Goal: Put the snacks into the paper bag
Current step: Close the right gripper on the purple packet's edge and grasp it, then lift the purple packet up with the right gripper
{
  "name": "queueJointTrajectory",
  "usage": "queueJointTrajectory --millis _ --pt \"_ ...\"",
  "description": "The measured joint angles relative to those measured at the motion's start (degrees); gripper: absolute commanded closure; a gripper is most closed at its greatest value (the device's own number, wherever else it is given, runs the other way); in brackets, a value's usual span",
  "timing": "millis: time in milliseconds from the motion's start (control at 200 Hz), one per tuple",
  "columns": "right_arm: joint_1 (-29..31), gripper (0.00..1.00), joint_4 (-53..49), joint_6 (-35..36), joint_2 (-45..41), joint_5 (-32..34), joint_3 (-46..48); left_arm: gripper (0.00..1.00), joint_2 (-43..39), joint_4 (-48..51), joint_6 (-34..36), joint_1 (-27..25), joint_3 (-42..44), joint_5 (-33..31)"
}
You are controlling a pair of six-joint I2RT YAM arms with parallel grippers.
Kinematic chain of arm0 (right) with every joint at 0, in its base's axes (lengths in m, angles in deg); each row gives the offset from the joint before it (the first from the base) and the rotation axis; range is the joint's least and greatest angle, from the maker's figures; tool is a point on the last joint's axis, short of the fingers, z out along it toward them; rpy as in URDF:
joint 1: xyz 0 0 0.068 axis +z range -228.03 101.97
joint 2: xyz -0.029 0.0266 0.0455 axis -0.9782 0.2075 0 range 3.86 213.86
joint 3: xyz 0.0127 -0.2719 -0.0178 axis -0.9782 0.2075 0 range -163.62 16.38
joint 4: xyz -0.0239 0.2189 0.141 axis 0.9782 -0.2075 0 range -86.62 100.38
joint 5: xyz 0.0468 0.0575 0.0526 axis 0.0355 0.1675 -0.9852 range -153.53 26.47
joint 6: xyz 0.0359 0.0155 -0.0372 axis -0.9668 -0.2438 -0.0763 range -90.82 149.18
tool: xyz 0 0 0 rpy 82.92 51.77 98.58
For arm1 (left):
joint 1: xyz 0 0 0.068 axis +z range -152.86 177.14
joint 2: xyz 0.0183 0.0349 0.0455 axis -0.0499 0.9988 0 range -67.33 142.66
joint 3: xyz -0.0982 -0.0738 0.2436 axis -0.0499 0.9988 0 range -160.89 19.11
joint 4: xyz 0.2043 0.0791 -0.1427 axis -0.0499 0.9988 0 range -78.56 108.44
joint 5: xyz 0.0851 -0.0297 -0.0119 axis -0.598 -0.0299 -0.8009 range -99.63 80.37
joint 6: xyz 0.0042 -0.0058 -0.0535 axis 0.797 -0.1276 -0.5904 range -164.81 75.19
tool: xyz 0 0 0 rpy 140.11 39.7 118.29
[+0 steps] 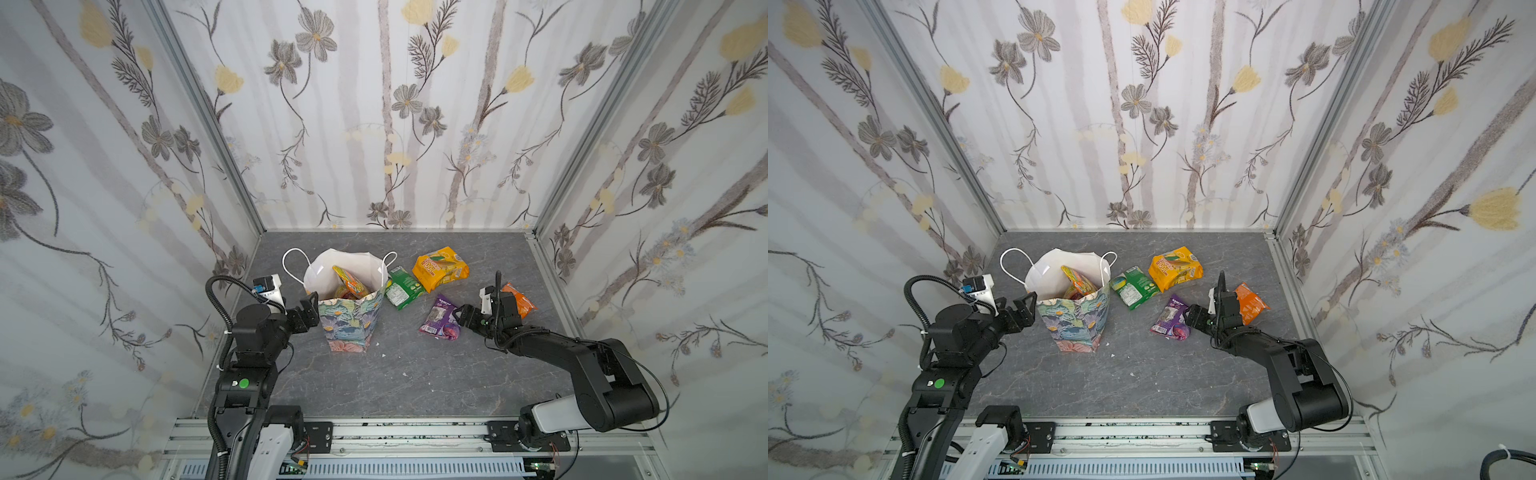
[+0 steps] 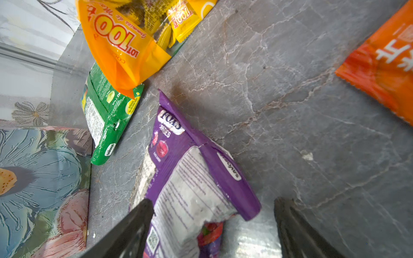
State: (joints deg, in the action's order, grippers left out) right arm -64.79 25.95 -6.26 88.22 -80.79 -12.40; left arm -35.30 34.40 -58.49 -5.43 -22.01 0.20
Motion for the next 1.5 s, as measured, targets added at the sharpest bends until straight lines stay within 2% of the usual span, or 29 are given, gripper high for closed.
queueJointTrajectory --millis 190,345,510,754,1134,1499 --pt "-0.9 0.23 4.9 0.6 3.5 -2.0 -0.7 0.09 0.0 0.0 0.0 0.0 0.0 0.0" --pt "-1.0 0.41 7.7 0.3 6.1 -3.6 -1.2 0.09 0.1 0.0 0.0 0.0 0.0 0.0" --pt "-1.1 0.55 8.7 -0.1 7.6 -5.4 -1.3 0.09 0.2 0.0 0.0 0.0 0.0 0.0" --pt "-1.1 1.00 8.1 -0.5 7.0 -6.7 -1.6 0.09 0.5 0.0 0.0 0.0 0.0 0.1" --pt "-1.1 1.00 3.2 0.2 0.8 -7.1 -3.3 0.08 0.1 0.0 0.2 0.0 0.0 0.3" --pt "0.0 1.00 -5.9 3.2 -12.2 -7.5 -8.1 0.09 0.0 0.0 0.2 0.0 0.0 0.3"
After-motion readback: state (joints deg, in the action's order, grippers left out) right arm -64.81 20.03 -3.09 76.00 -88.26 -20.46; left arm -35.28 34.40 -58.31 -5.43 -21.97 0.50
